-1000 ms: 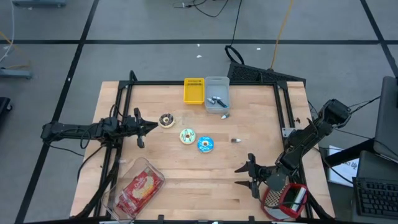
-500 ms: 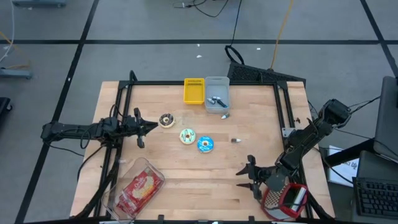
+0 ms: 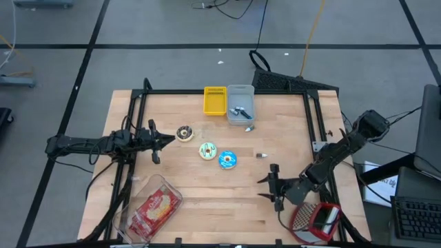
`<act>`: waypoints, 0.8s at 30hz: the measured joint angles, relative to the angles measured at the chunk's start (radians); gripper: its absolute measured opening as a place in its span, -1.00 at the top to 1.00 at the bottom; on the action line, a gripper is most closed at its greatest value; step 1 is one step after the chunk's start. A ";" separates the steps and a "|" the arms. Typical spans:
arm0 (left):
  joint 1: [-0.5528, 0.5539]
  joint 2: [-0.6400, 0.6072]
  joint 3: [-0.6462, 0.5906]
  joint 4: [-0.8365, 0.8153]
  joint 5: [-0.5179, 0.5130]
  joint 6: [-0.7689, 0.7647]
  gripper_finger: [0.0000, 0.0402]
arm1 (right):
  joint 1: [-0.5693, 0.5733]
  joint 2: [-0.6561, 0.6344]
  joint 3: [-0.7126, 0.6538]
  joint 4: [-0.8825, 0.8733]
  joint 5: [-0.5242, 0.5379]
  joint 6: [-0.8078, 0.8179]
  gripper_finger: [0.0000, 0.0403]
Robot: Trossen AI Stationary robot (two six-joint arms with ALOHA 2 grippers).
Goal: Pick & Place Food Item
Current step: Put the brown food coloring bottle into the white basket
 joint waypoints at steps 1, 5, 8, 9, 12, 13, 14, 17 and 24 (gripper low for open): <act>0.000 0.000 0.000 0.000 0.000 0.000 0.85 | -0.013 0.000 0.000 -0.002 -0.001 -0.015 -0.02; 0.000 0.000 0.000 0.000 0.000 0.000 0.85 | -0.071 0.000 0.000 -0.064 0.001 -0.067 -0.02; 0.000 0.000 0.000 0.000 0.000 0.000 0.85 | -0.126 0.000 -0.001 -0.111 0.042 -0.108 -0.02; 0.000 0.000 0.000 0.000 0.000 0.000 0.85 | -0.148 0.000 -0.007 -0.109 0.080 -0.110 -0.02; 0.000 0.000 0.000 0.000 0.000 0.000 0.85 | -0.222 0.000 -0.023 -0.115 0.188 -0.053 -0.02; 0.000 0.000 0.000 0.000 0.000 0.000 0.85 | -0.247 0.000 -0.026 -0.117 0.193 -0.037 -0.02; 0.000 0.000 0.000 0.000 0.000 0.000 0.85 | -0.271 0.000 -0.026 -0.123 0.187 -0.023 -0.02; 0.000 0.000 0.000 0.000 0.000 0.000 0.85 | -0.333 -0.003 -0.026 -0.135 0.103 -0.016 -0.02; 0.000 0.000 0.000 0.000 0.000 0.000 0.85 | -0.442 -0.003 -0.026 -0.240 -0.134 -0.099 -0.02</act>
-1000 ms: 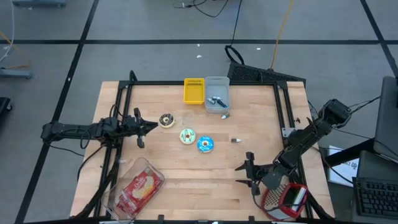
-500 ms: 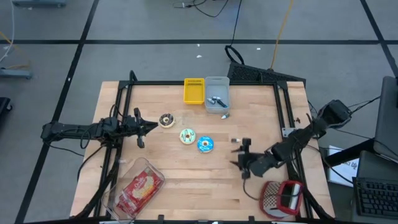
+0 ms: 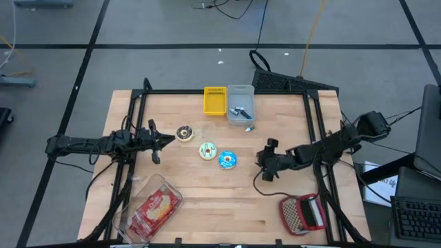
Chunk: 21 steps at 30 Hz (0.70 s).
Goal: Pick & Place Food Item
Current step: Put the brown food coloring bottle into the white basket
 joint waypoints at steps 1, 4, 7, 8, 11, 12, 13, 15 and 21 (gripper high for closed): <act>0.000 0.000 0.000 0.000 0.000 0.000 0.85 | -0.015 0.000 0.000 -0.027 -0.023 -0.003 -0.02; 0.000 0.000 0.000 0.000 0.000 0.000 0.85 | -0.052 0.000 0.000 -0.089 -0.053 -0.002 -0.02; 0.000 0.000 0.000 0.000 0.000 0.000 0.85 | -0.080 0.000 0.000 -0.137 -0.054 -0.019 -0.02; 0.000 0.000 0.000 0.000 0.000 0.000 0.85 | -0.088 0.000 0.000 -0.143 -0.053 -0.035 -0.02; 0.000 0.000 0.000 0.000 0.000 0.000 0.85 | -0.114 0.000 0.000 -0.146 -0.056 -0.077 -0.02; 0.000 0.000 0.000 0.000 0.000 0.000 0.85 | -0.122 0.000 0.000 -0.146 -0.057 -0.085 -0.02; 0.000 0.000 0.000 0.000 0.000 0.000 0.85 | -0.130 0.000 0.000 -0.146 -0.068 -0.094 -0.02; 0.000 0.000 0.000 0.000 0.000 0.000 0.85 | -0.149 -0.001 0.000 -0.144 -0.124 -0.110 -0.02; 0.000 0.000 0.000 0.000 0.000 0.000 0.85 | -0.195 -0.003 0.000 -0.142 -0.225 -0.133 -0.02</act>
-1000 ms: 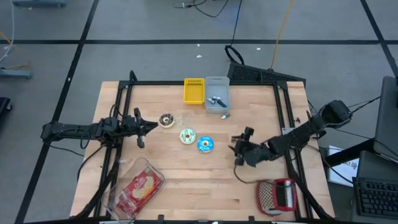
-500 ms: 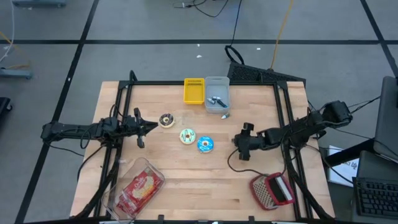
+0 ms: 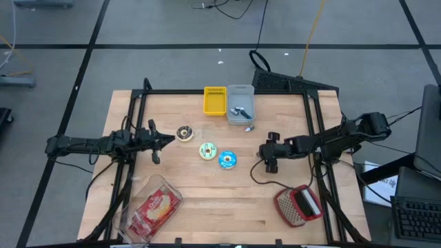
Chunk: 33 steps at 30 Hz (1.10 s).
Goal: Pick & Place Food Item
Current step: Put the brown food coloring bottle into the white basket
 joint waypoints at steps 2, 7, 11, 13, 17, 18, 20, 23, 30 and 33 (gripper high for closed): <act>0.000 0.000 0.000 0.000 0.000 0.000 0.85 | -0.008 0.000 0.000 0.001 -0.009 -0.016 -0.01; 0.000 0.000 0.000 0.000 0.000 0.000 0.85 | -0.020 0.000 0.000 0.003 -0.059 -0.042 0.09; 0.000 0.000 0.000 0.000 0.000 0.000 0.85 | -0.013 0.001 0.000 0.010 -0.085 -0.044 0.24; 0.000 0.000 0.000 0.000 0.000 0.000 0.85 | -0.011 0.001 0.000 0.010 -0.091 -0.044 0.32; 0.000 0.000 0.000 0.000 0.000 0.000 0.85 | -0.011 0.002 0.000 0.009 -0.097 -0.044 0.47; 0.000 0.000 0.000 0.000 0.000 0.000 0.85 | -0.011 0.002 0.000 0.009 -0.099 -0.044 0.51; 0.000 0.000 0.000 0.000 0.000 0.000 0.85 | -0.011 0.002 0.000 0.009 -0.099 -0.044 0.59; 0.000 0.000 0.000 0.000 0.000 0.000 0.85 | -0.011 0.002 0.000 0.009 -0.096 -0.047 0.68; 0.000 0.000 0.000 0.000 0.000 0.000 0.85 | -0.011 -0.006 -0.002 0.040 -0.091 -0.048 0.63; 0.000 0.000 0.000 0.000 0.000 0.000 0.85 | -0.012 -0.024 -0.003 0.088 -0.090 -0.056 0.61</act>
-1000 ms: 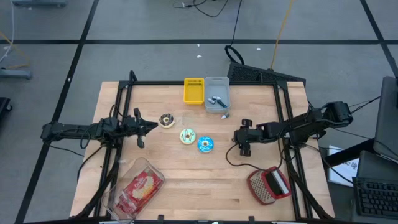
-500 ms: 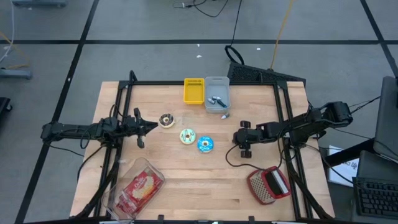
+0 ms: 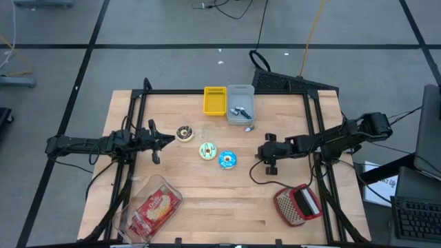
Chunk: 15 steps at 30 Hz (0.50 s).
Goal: Pick & Place Food Item
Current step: Put the brown food coloring bottle into the white basket
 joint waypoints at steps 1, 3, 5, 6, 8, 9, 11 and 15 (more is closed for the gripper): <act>0.000 0.000 0.000 0.000 0.000 0.000 0.85 | 0.000 0.000 0.001 0.021 0.000 -0.004 0.61; 0.000 0.000 0.000 0.000 0.000 0.000 0.85 | 0.000 -0.012 0.001 0.038 0.001 -0.014 0.64; 0.000 0.000 0.000 0.000 -0.001 0.000 0.85 | -0.001 -0.017 0.001 0.098 0.004 -0.020 0.67; 0.000 0.000 0.000 0.000 -0.002 0.000 0.85 | -0.004 -0.021 0.002 0.123 0.005 -0.029 0.68; 0.000 0.000 0.000 0.000 -0.006 0.000 0.85 | -0.011 -0.030 0.002 0.168 0.004 -0.049 0.69; 0.000 0.000 0.000 0.000 -0.006 0.000 0.85 | -0.018 -0.030 0.002 0.211 0.004 -0.057 0.69; 0.000 0.000 0.000 0.000 -0.006 0.000 0.85 | -0.034 -0.031 0.002 0.288 0.005 -0.073 0.67; 0.000 0.000 0.000 0.000 -0.006 0.000 0.85 | -0.081 -0.031 0.002 0.431 0.005 -0.075 0.65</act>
